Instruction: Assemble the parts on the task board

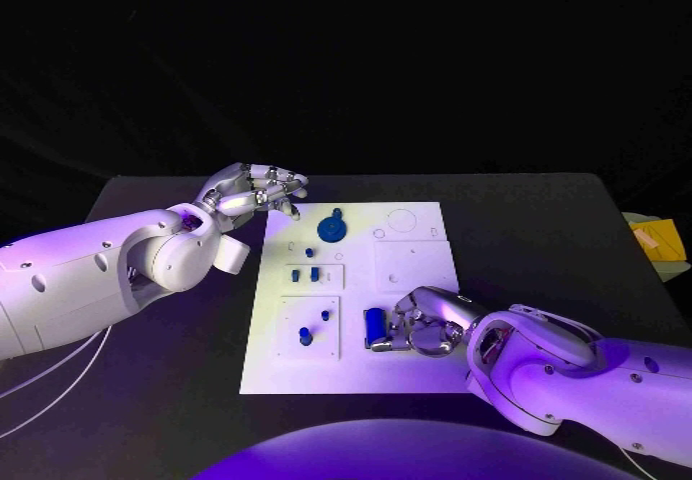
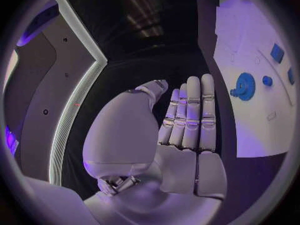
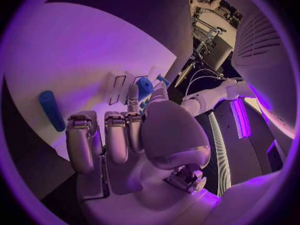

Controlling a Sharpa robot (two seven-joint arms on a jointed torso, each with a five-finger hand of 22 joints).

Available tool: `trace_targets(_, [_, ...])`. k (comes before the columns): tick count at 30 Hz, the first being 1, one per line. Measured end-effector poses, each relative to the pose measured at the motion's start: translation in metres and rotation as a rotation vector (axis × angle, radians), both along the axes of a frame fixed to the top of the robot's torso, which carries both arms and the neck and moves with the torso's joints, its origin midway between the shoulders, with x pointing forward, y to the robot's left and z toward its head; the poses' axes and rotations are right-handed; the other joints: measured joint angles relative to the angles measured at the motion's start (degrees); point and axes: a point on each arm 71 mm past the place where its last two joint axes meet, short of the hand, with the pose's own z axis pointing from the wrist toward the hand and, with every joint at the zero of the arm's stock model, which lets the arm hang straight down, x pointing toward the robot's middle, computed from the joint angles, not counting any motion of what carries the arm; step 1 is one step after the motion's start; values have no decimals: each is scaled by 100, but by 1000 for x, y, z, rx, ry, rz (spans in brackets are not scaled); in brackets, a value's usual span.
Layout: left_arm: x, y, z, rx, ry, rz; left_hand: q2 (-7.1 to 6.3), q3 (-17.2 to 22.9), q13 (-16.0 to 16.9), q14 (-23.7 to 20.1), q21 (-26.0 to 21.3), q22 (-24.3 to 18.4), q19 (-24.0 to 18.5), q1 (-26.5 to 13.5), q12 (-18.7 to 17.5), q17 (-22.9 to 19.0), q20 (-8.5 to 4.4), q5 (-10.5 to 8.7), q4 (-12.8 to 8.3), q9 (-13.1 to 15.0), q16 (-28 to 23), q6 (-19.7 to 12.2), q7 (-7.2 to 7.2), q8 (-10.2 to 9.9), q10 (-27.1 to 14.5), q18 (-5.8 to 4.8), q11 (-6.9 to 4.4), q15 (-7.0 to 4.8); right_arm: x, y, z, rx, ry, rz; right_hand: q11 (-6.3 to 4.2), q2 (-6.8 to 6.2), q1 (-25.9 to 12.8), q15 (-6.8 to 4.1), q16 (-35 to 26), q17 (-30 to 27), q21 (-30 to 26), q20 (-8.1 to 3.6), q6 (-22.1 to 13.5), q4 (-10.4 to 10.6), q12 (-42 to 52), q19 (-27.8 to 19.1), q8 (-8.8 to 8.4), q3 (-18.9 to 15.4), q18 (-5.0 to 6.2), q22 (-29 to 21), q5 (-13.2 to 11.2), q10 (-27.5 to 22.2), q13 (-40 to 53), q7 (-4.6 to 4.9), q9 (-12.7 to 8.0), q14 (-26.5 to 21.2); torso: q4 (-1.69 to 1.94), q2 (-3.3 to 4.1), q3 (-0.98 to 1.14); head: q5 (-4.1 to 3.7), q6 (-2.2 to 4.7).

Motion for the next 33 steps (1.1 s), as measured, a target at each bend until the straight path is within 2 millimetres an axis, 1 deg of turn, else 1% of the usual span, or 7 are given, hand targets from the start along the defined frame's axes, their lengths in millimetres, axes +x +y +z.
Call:
trace_targets(8, [0,0,0,0,0,0,31,0,-1,0,0,0,0,-31,0,-1,0,0,0,0,0,0,0,0,0,0,0,0,4,-2,-4,-26,7,-19,-15,13,-12,0,0,0,0,0,20,18,-4,0,51,-30,0,-1,119,-14,0,-20,29,0,2,1,3,20,-3])
trace_targets(15, [0,1,0,1,0,2,30,16,-1,0,0,-1,0,-31,0,-1,0,0,17,0,0,0,0,0,0,0,0,0,4,-3,-4,-35,10,-30,-22,71,-70,-20,0,-1,0,0,39,17,-4,0,106,-31,0,-1,118,-22,0,-39,47,-21,0,-1,5,41,-12])
trace_targets(18, [0,1,0,1,0,2,30,16,-1,0,0,-1,0,-31,0,-1,0,0,16,0,0,0,0,0,0,0,0,0,4,-3,-4,-37,11,-33,-22,78,-78,-31,0,-1,0,-2,39,17,-3,2,111,-31,0,-1,118,-22,0,-39,53,-10,-1,-1,5,43,-21])
trace_targets(19, [0,1,0,1,0,2,30,16,-1,0,0,-1,0,-31,0,2,0,0,16,-1,0,0,0,0,0,0,0,0,4,-3,-4,-37,11,-33,-22,80,-79,-41,0,-1,0,-40,62,1,-3,0,114,-47,0,-1,135,-22,0,-61,63,0,-1,-1,5,43,-24])
trace_targets(27, [0,1,0,1,0,2,30,16,-2,0,0,-1,0,-30,0,5,0,0,16,-1,0,0,0,0,0,0,0,0,4,-3,-3,-40,6,-36,-22,86,-85,-41,0,-2,0,-41,66,10,-1,0,156,-70,0,-2,165,-22,0,-66,88,1,0,-1,4,36,-38])
trace_targets(31, [0,1,0,1,0,1,30,16,-2,0,0,0,0,-30,0,4,0,0,16,-1,0,0,0,0,0,0,0,0,4,-1,-3,-40,3,-33,-42,85,-85,-41,0,-2,0,-41,66,6,20,0,227,-251,0,-2,167,-41,0,-65,137,0,0,-1,3,35,-46])
trace_targets(33, [0,0,0,1,0,1,30,16,-1,0,0,3,0,-30,0,4,0,0,16,-1,0,0,0,0,0,0,0,0,5,0,-3,-40,2,-31,-42,37,-35,-52,0,-2,0,-41,66,-2,34,0,270,-397,0,-2,138,-42,0,-65,171,-10,1,-1,3,31,-47])
